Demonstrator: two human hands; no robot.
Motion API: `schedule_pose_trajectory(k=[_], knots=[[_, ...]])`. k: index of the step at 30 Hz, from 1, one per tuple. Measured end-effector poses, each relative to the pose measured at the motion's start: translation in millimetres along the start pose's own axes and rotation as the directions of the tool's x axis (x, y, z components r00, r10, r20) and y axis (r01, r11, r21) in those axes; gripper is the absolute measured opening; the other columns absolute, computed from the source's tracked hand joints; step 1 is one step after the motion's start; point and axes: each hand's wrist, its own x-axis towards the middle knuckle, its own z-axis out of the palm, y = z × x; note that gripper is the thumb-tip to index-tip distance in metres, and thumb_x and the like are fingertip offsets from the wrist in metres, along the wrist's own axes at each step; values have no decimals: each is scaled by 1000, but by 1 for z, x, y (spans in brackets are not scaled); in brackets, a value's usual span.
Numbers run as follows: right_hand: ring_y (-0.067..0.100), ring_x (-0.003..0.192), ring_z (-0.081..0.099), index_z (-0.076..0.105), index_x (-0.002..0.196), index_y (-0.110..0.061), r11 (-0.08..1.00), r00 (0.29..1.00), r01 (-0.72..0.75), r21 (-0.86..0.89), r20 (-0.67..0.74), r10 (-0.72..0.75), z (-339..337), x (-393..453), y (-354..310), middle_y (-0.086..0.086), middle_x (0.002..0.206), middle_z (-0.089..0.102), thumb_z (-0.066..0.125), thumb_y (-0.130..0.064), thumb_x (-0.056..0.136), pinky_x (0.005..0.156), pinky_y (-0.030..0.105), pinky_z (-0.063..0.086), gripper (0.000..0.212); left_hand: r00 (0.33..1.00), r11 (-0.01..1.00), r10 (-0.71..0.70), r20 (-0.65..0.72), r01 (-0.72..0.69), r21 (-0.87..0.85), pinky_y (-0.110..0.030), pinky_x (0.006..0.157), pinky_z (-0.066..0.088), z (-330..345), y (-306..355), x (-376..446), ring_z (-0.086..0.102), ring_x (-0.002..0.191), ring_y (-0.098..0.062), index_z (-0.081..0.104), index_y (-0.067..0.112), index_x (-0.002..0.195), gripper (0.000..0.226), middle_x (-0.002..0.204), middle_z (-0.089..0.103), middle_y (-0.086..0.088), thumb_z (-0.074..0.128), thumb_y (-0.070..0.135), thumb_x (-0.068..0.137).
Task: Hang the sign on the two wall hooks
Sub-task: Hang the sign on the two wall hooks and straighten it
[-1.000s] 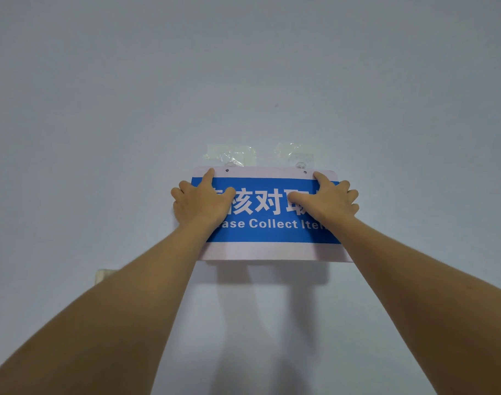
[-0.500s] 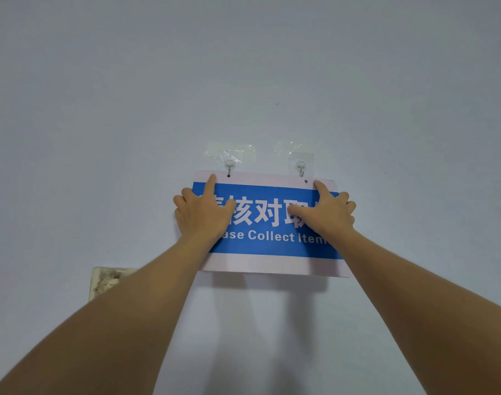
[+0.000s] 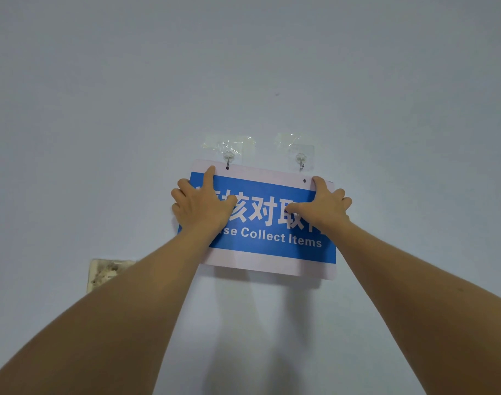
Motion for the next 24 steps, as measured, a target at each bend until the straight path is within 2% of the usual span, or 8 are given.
schedule_pose_trajectory(k=[6,9,13,21,24], knots=[[33,119,47,40,138,-32,981,998,-52,185,-32,59,-3,3,9,9,129,39,79,-33,68,100,51,43,81,991,988,-97,93,108,-115,-43,97,34,-6,6,9,31,122,-35,20,42,149,78,136,27,-12,59,49,82],[31,124,39,39,140,-27,988,995,19,151,-98,-4,-8,3,10,10,132,36,75,-27,72,99,47,43,77,985,982,-131,108,144,-123,-44,96,36,-3,11,9,31,121,-34,18,43,149,77,134,27,-12,57,49,83],[28,128,29,40,139,-24,973,973,157,170,-194,-124,-15,6,7,9,136,30,70,-20,76,89,36,44,70,984,970,-153,96,168,-174,-46,96,40,6,10,4,31,121,-34,15,43,149,76,133,27,-13,53,55,85],[29,130,27,40,140,-22,972,967,185,143,-202,-154,-13,15,6,11,139,29,68,-20,77,98,43,45,69,982,961,-181,61,189,-201,-46,98,36,11,13,4,31,122,-34,16,41,149,75,132,29,-14,53,55,86],[29,129,28,42,138,-22,973,971,185,140,-181,-158,-13,20,5,11,137,31,68,-21,77,98,42,44,66,982,964,-186,40,190,-183,-44,98,34,11,15,4,31,123,-34,17,40,149,75,132,30,-15,53,56,86]])
